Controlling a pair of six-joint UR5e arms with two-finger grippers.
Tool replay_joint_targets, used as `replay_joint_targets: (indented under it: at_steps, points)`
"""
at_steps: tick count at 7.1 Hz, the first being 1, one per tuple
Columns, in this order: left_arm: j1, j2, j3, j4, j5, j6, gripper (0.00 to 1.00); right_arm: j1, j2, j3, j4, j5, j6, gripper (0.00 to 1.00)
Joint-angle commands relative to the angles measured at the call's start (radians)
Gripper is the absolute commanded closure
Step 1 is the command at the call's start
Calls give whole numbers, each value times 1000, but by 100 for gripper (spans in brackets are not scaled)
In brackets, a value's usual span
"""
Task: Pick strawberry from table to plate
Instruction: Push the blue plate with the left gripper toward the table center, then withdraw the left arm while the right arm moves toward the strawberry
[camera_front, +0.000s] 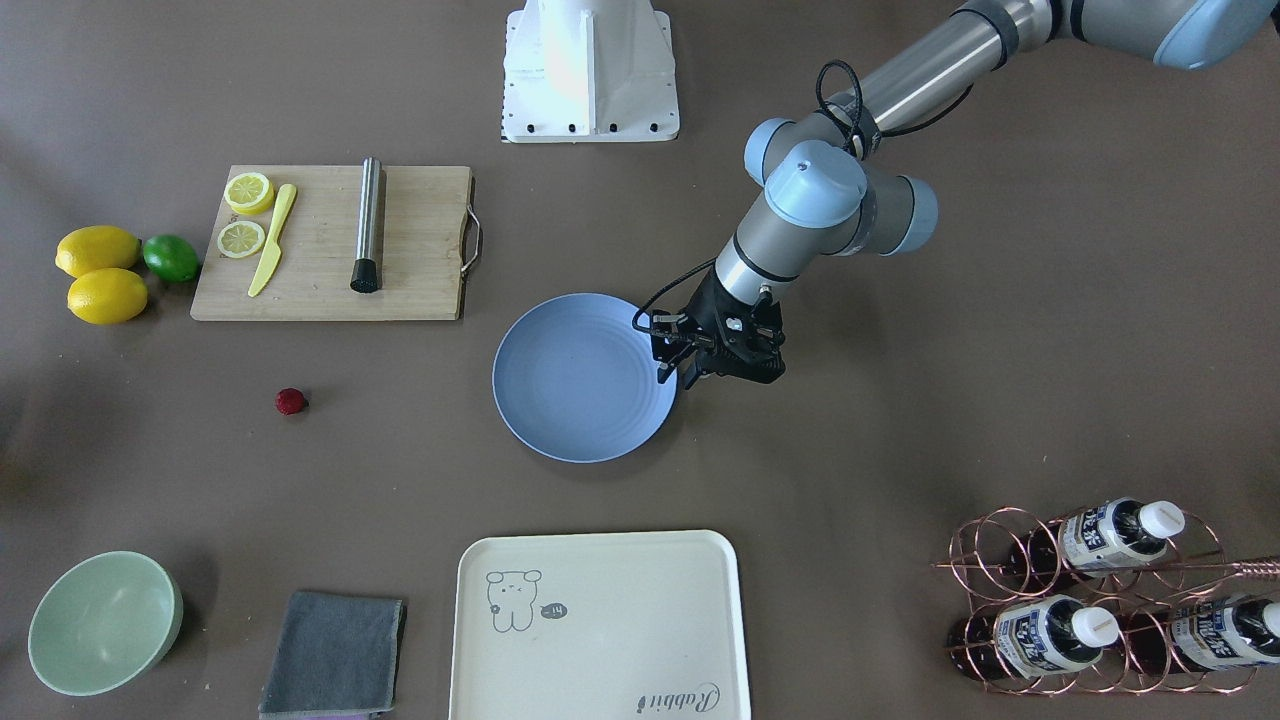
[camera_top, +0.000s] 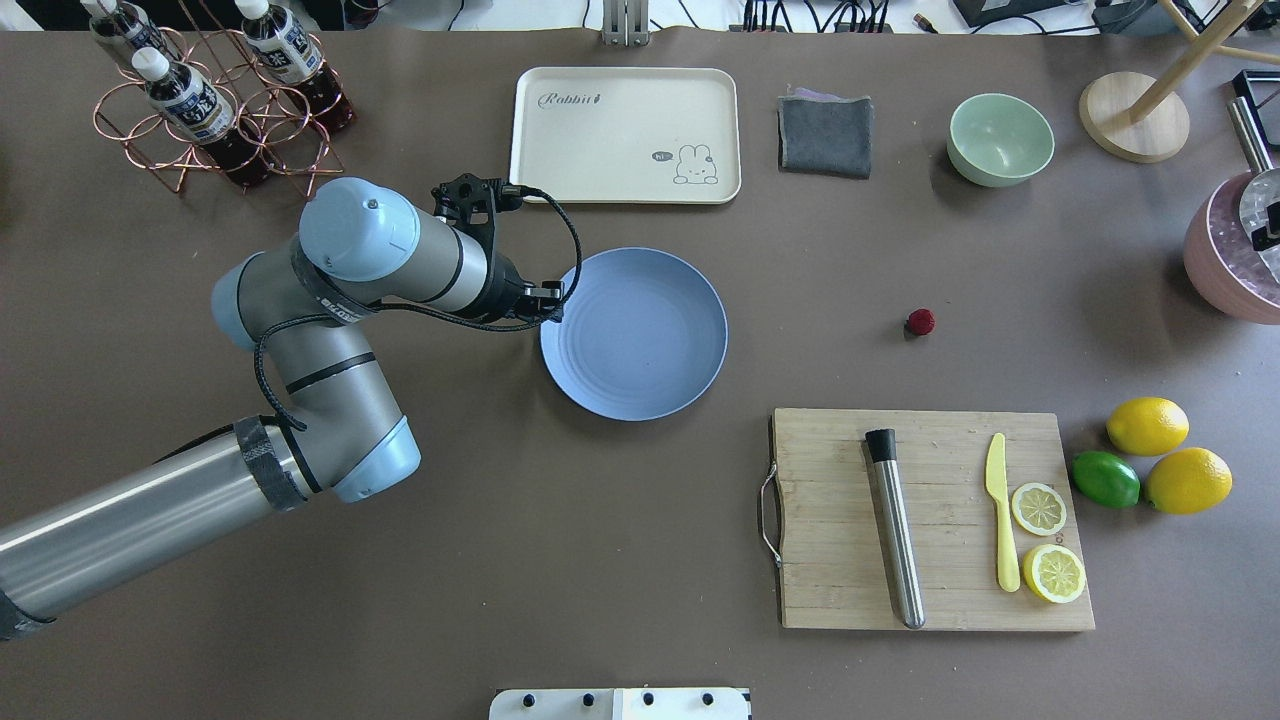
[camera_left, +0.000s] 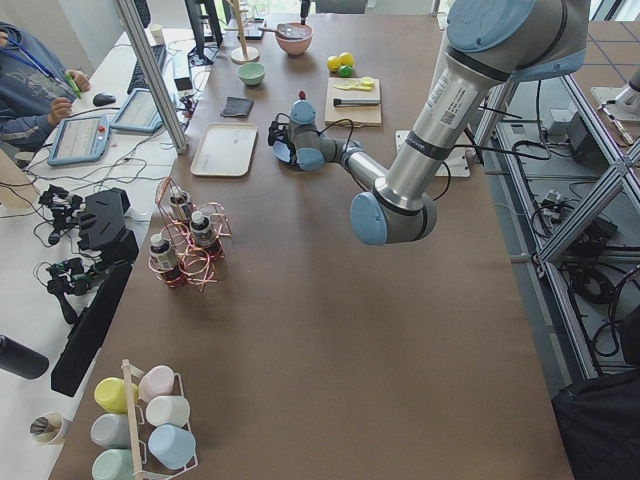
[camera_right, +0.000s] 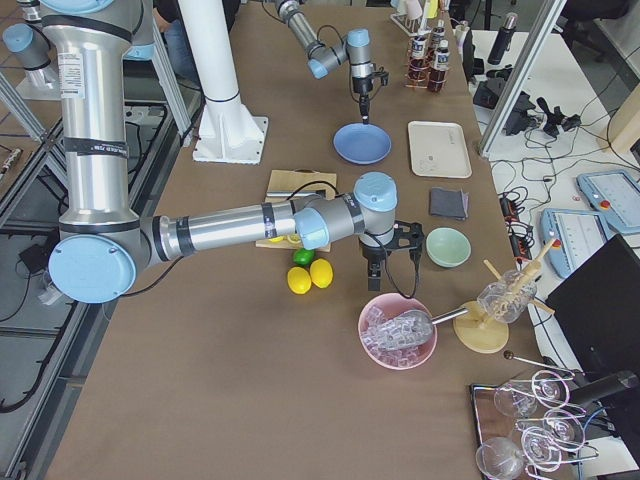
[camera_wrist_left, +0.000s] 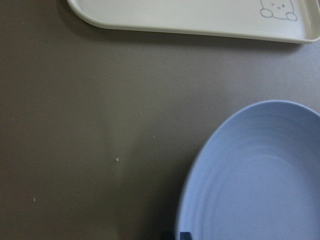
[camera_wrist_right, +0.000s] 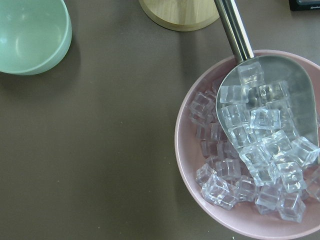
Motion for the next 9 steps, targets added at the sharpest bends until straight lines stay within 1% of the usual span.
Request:
replay_joint_targets:
  at_steps: [1,2,3,4,6,7,8,9]
  points:
    - [-58,17,-18,3,-21,14,2,-30,47,-8,-5,-1,69,0]
    - [-127,69,-40,14,-99,116,2,-53,83,-25,-5,-3,112,0]
    - [-220,121,-73,45,-179,199,2,-79,113,-36,-5,-4,162,0]
    - [-303,161,-97,90,-237,312,2,-109,142,-35,-5,-29,211,0]
    - [-491,256,-104,156,-358,610,1,-218,211,-38,1,-85,374,0]
    - [-585,299,-101,204,-388,748,1,-255,241,-36,3,-93,434,0]
    - [-660,351,-103,265,-388,938,1,-301,264,-35,3,-131,493,0]
    - [-736,380,-97,331,-390,1102,1,-346,272,-33,3,-156,532,0]
